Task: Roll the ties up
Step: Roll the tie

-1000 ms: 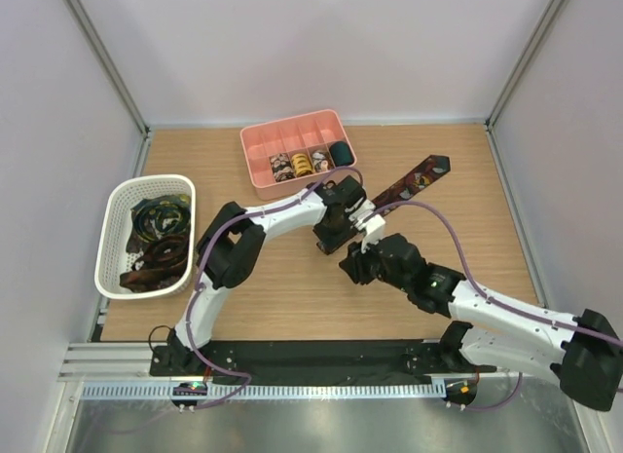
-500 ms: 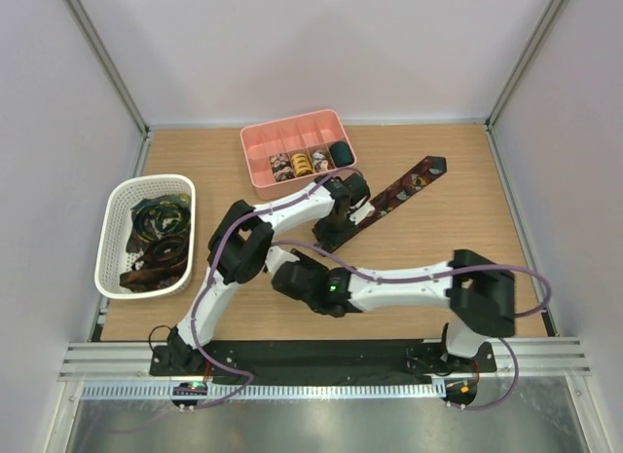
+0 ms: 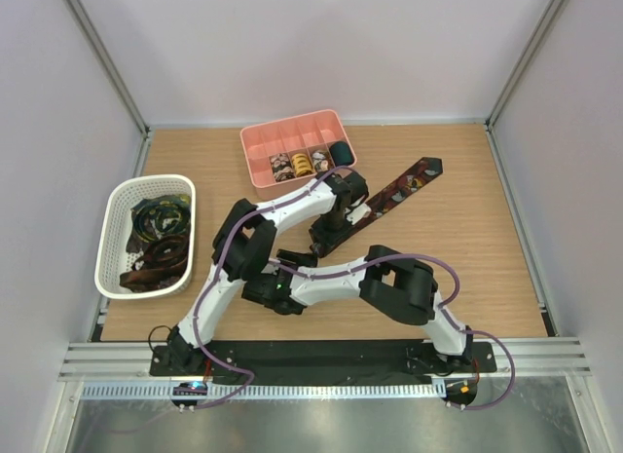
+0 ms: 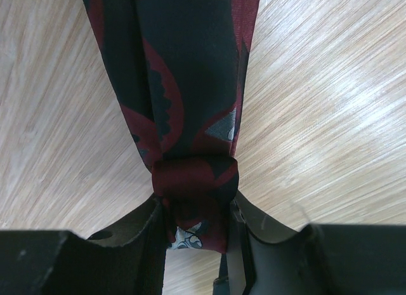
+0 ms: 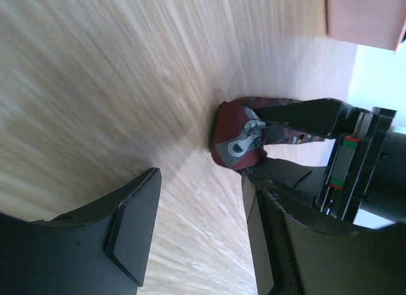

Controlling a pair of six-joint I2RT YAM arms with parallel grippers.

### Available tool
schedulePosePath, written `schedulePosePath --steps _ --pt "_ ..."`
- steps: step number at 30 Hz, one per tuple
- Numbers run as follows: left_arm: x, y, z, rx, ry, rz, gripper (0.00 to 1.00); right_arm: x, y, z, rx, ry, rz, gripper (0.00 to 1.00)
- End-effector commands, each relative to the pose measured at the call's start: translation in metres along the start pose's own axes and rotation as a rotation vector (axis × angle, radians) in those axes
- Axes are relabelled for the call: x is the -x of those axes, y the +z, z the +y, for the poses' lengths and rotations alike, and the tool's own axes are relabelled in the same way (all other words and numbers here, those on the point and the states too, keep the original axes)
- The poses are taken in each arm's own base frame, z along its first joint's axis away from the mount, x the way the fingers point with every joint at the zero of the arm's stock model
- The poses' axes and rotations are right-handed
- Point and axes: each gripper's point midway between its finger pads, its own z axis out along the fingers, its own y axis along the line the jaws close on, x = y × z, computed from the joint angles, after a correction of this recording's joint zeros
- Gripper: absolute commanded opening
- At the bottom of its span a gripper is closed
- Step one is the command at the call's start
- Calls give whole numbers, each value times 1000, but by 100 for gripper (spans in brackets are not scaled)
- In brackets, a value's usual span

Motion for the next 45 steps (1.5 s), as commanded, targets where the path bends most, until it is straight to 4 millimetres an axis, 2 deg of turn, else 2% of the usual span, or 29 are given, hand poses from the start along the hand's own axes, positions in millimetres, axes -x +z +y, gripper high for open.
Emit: schedulePosePath --steps 1,7,18,22,26,33,34,35,40,43,45 --pt "-40 30 -15 -75 -36 204 23 7 2 -18 -92 -38 7 61" --pt "-40 29 -21 -103 -49 214 22 5 14 -13 -86 -65 20 64" --pt "-43 14 -23 -107 -65 224 22 0 31 -1 -37 -65 38 64" --pt "-41 14 -26 -121 -72 225 22 -1 35 5 -25 -57 46 59" --pt "-43 13 -25 -117 -74 240 22 -9 41 8 -24 -63 90 52" --pt "-44 12 -23 -103 -78 243 23 -30 53 10 -46 -43 194 54" --pt "-45 12 -23 -101 -78 246 23 -31 54 10 -51 -43 202 52" --pt "-45 12 -22 -98 -78 249 23 -34 54 10 -56 -37 212 43" --pt "-46 10 -21 -91 -77 250 24 -31 52 8 -48 1 203 20" --pt "-43 6 -21 -88 -72 232 30 -25 47 4 -33 29 181 12" --pt "-39 2 -19 -83 -69 208 34 -22 44 4 -14 45 170 11"
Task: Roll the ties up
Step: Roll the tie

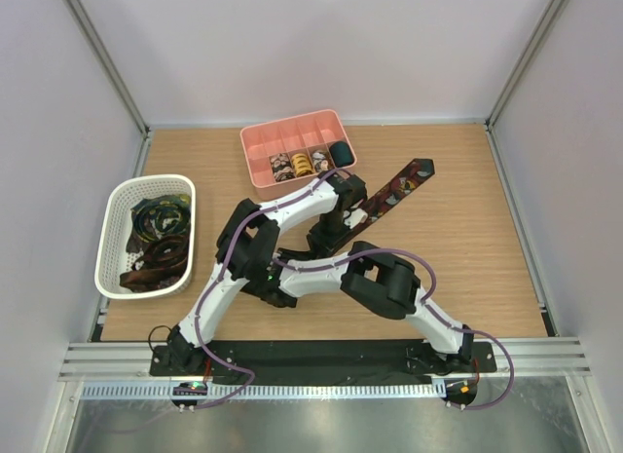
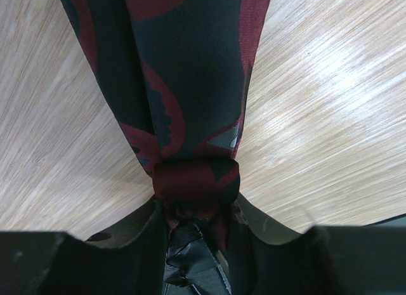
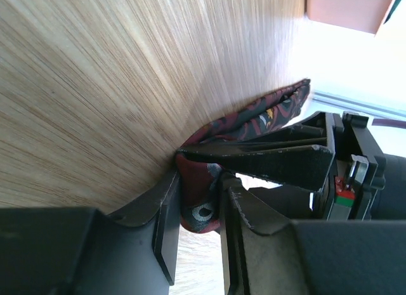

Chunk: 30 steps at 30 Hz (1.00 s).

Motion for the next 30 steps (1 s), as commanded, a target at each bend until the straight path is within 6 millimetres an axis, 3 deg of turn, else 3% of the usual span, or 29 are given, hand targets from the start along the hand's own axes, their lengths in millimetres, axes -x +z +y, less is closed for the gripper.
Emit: schedulePosePath --steps 1,9,21,28,29,30 --pt "-12 3 -6 -23 -4 59 38 -10 10 17 132 88 40 9" --pt "20 -18 7 60 38 -109 65 -5 -3 17 196 127 5 6" --pt "65 -79 12 143 93 -441 67 -4 -17 11 251 188 -31 5" --pt "76 -136 22 221 27 -671 68 1 -25 20 340 238 -67 5" --pt "73 -155 23 235 12 -729 69 3 -28 19 380 262 -76 5" --pt "73 -155 27 238 -6 -756 70 1 -28 20 398 270 -78 5"
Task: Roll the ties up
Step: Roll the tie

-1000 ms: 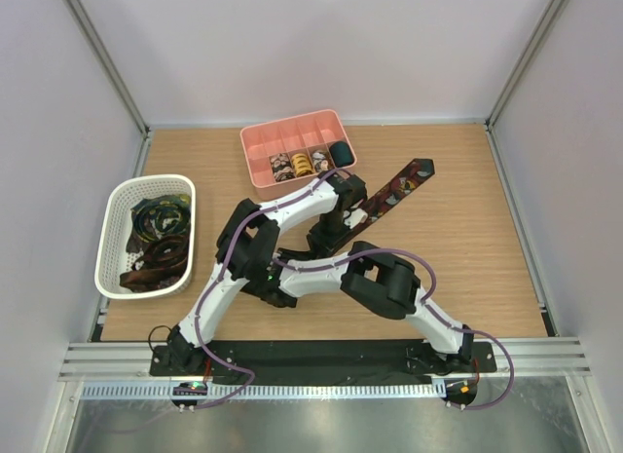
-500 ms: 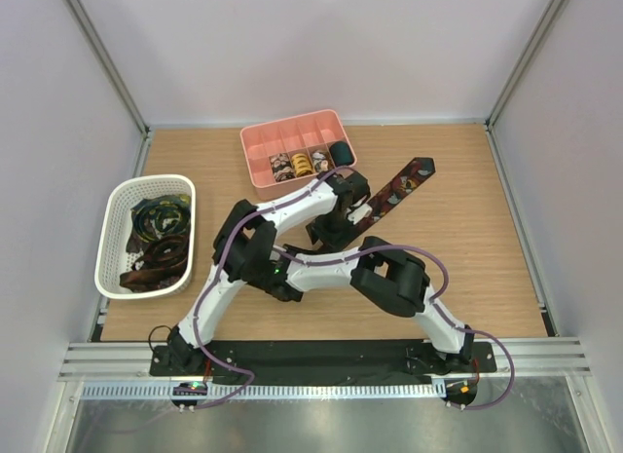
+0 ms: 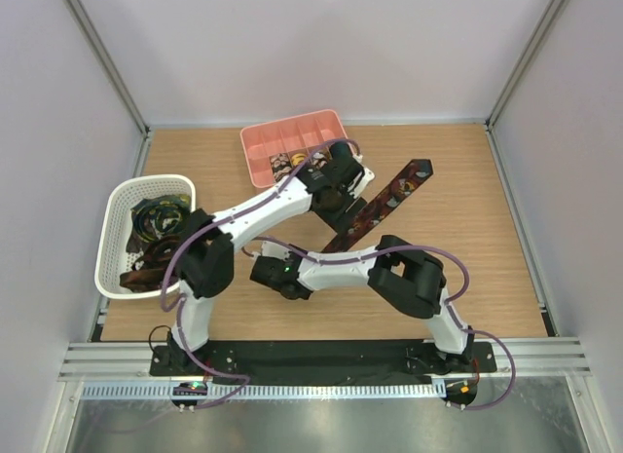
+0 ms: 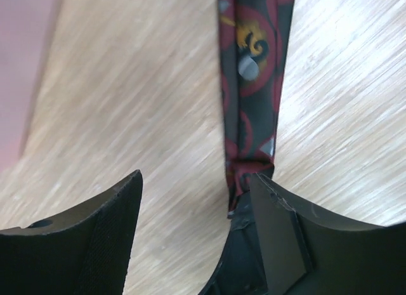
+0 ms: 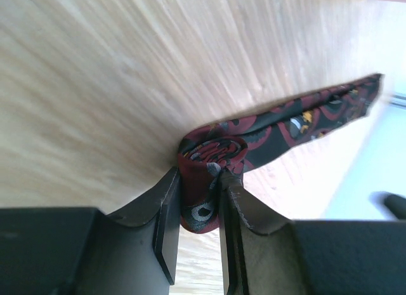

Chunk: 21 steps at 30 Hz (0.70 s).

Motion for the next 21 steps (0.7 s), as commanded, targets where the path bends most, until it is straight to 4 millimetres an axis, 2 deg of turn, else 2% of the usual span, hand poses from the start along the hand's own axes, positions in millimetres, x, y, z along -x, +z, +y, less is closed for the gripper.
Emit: schedulePosePath --steps 1,2,3,5,6,7,8,9,10,11,12,13,14,15,16,17,18,19,21 --pt "40 -44 22 81 -71 -243 70 13 -13 23 211 141 -63 5" --pt "47 -62 27 88 -91 -299 70 14 -14 21 227 155 -70 5" --pt "45 -62 32 103 -120 -319 71 14 -18 22 272 169 -82 5" --pt "46 -75 41 135 -153 -370 71 20 -22 19 312 200 -116 5" --pt "56 -96 50 168 -187 -453 73 19 -24 14 336 226 -122 5" --pt "44 -91 56 191 -208 -446 75 21 -26 18 392 242 -134 5" --pt "43 -97 63 217 -238 -474 76 22 -27 19 420 256 -142 4" --pt "51 -118 71 230 -273 -553 78 17 -24 15 437 271 -135 4" --pt "37 -111 82 255 -329 -545 80 23 -31 16 492 298 -167 4" --pt "41 -120 89 263 -371 -601 85 23 -32 14 515 310 -179 4" --pt "37 -123 97 270 -415 -624 96 17 -31 16 535 316 -177 4" --pt "37 -139 100 247 -471 -678 99 22 -35 13 582 345 -207 5" --pt "28 -135 113 256 -518 -695 100 22 -36 12 601 358 -215 4" --pt "25 -139 118 257 -552 -722 100 20 -34 15 629 368 -220 5" --pt "24 -157 124 257 -627 -781 100 20 -33 10 648 391 -227 5" --pt "12 -151 136 277 -673 -794 100 16 -34 15 694 394 -223 5" --pt "9 -157 139 277 -703 -826 100 19 -35 15 714 412 -240 5" --pt "8 -176 148 286 -779 -912 100 18 -34 14 740 428 -242 5" --pt "-20 -170 158 343 -888 -928 100 19 -36 18 806 463 -255 4"
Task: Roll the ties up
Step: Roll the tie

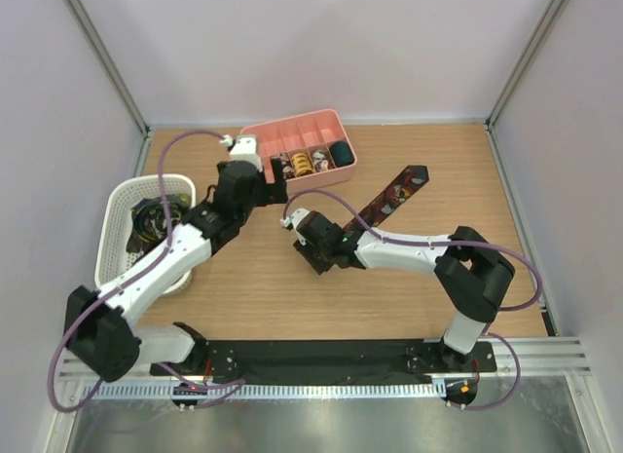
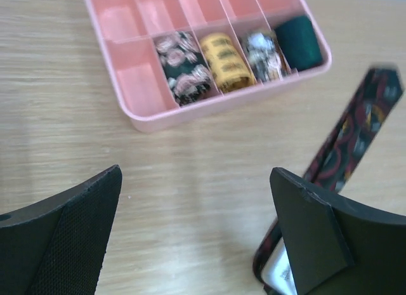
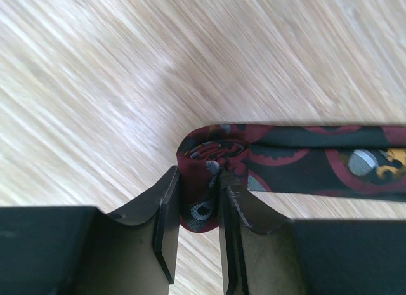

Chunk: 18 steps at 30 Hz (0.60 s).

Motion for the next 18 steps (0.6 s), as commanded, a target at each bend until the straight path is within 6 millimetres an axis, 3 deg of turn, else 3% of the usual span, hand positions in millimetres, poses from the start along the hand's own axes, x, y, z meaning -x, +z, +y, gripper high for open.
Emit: schedulePosePath --steps 1,2,5,6,8,11,12,13,18 --pt "61 -28 19 52 -324 -322 100 3 0 29 224 84 -38 5" --pt "42 -26 28 63 -351 -317 100 0 -1 30 257 100 -36 5" --pt "52 -42 25 -23 -369 -413 100 1 0 23 308 164 -46 4" --pt "41 -41 27 -26 -357 -402 100 3 -2 28 359 178 -52 5" --pt "37 -45 25 -50 -330 -401 100 -1 0 21 394 224 -40 5" --pt "18 -41 25 -73 -272 -374 100 -3 2 16 473 295 -16 4" --pt "0 -36 26 -82 -247 -346 100 -3 -1 21 530 308 -9 4" --pt "3 -37 22 -113 -248 -376 100 -3 0 21 557 320 -5 5" --pt "-32 -24 2 -245 -156 -325 100 -4 1 11 632 399 -11 5"
